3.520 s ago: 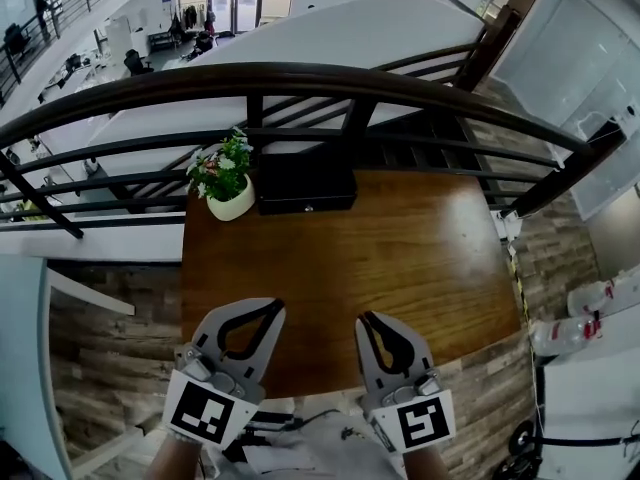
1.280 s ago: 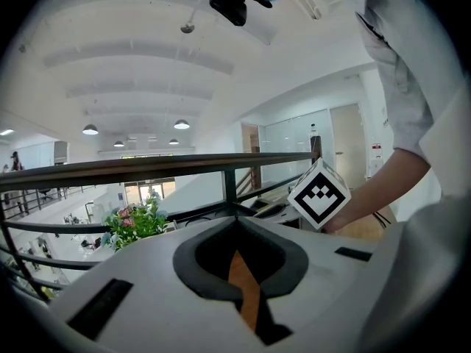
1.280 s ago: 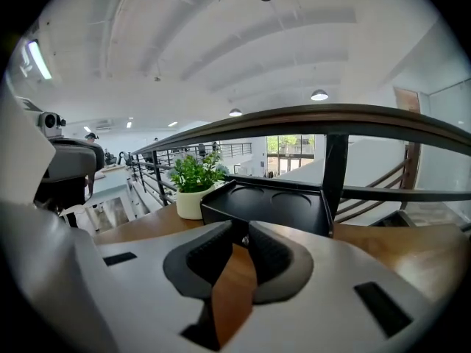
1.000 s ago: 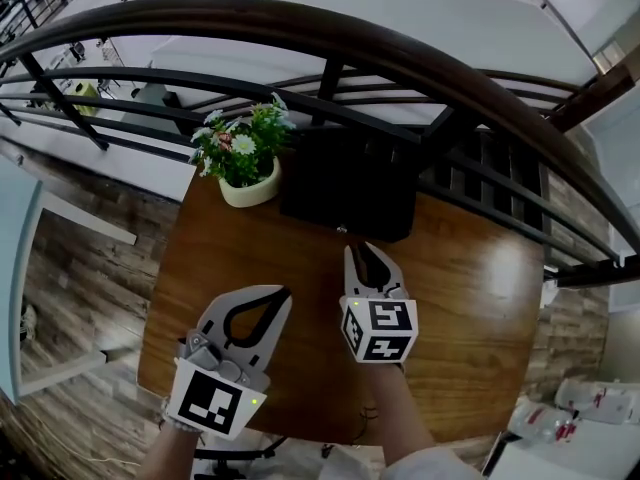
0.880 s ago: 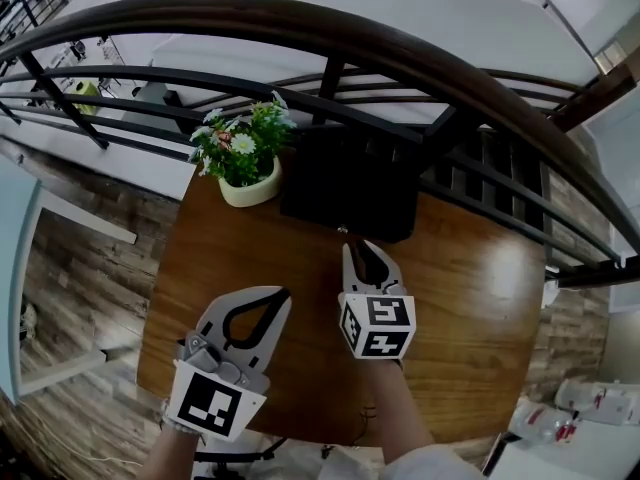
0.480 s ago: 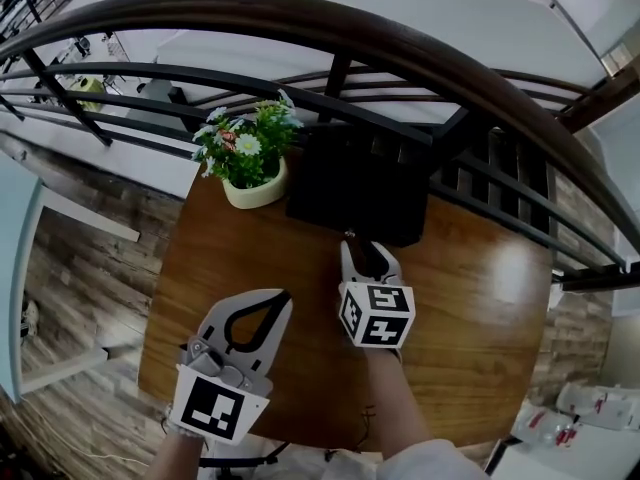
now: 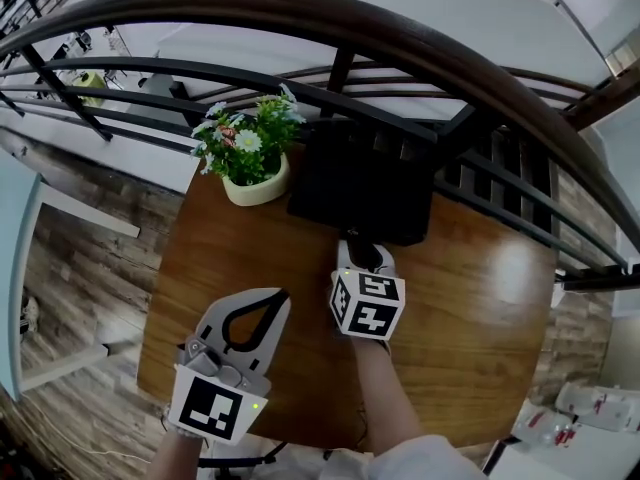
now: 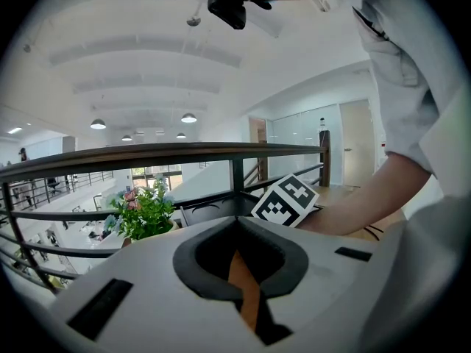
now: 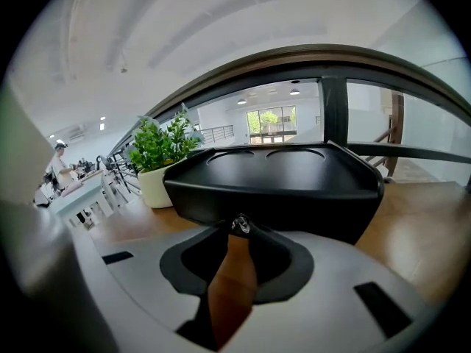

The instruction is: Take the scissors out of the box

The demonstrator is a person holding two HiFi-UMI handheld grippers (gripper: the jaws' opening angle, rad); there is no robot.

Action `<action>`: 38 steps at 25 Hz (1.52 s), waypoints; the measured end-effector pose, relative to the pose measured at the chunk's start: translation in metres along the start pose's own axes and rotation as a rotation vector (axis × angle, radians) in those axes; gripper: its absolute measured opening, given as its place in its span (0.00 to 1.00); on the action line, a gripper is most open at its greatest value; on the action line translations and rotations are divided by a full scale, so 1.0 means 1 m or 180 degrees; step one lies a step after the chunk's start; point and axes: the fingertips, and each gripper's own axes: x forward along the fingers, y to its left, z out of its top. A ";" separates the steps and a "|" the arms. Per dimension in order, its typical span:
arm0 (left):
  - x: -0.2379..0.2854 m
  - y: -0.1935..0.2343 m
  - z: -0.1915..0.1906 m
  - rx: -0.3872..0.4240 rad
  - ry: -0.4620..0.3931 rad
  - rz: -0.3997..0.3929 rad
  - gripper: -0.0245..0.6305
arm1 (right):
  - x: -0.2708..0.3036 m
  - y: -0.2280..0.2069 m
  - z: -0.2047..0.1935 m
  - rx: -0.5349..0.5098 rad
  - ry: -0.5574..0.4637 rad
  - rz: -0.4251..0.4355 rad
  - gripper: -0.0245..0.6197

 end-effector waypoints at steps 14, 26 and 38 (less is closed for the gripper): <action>0.002 0.002 -0.002 0.0001 -0.0003 0.0000 0.06 | -0.002 0.001 -0.003 -0.0060 0.0001 -0.0109 0.18; 0.003 0.003 0.003 0.0067 -0.0031 0.0003 0.06 | -0.018 0.007 -0.014 -0.0091 0.0070 -0.0075 0.18; 0.012 0.006 0.008 0.0069 -0.0079 0.0042 0.06 | -0.040 0.015 -0.032 -0.0174 0.0166 -0.0005 0.18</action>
